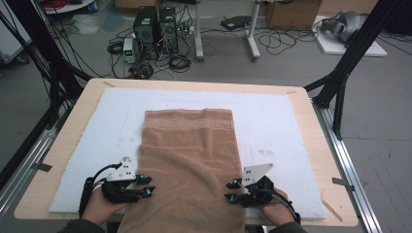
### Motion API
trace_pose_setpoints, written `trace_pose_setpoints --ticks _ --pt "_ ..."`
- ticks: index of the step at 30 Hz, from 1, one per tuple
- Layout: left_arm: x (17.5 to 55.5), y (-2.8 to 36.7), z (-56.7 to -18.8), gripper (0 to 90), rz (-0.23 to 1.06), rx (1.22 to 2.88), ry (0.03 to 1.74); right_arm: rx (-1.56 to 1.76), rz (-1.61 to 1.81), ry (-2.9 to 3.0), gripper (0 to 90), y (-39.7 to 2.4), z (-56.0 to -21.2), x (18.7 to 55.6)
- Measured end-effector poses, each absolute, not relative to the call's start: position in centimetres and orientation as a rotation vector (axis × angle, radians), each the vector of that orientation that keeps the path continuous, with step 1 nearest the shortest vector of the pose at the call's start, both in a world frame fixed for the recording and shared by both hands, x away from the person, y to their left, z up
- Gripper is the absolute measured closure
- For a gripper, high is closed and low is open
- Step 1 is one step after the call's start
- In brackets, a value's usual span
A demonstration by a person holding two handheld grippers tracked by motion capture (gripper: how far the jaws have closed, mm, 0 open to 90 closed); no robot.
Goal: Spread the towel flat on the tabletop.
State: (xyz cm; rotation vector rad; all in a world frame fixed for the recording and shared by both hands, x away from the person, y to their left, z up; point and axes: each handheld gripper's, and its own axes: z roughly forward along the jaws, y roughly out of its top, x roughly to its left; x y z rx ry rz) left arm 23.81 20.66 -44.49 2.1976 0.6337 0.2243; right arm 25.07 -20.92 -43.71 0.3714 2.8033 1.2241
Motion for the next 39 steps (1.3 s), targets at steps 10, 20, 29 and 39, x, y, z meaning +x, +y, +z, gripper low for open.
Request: trace_pose_setpoints --ticks 10,20,29,39 --pt "21.6 22.3 -44.2 87.2 0.226 2.202 0.630 0.328 1.276 2.880 86.6 -20.7 -44.4 24.5" --pt "22.2 23.5 -43.6 65.9 0.251 2.125 0.684 0.415 1.315 2.786 71.8 -21.1 -43.4 25.2" --pt "24.6 23.0 -43.2 56.1 0.253 2.072 0.719 0.537 1.313 2.723 57.8 -21.5 -43.7 27.6" --pt "28.2 22.6 -42.2 39.5 0.254 2.013 0.740 0.655 1.357 2.607 40.2 -21.3 -42.1 31.1"
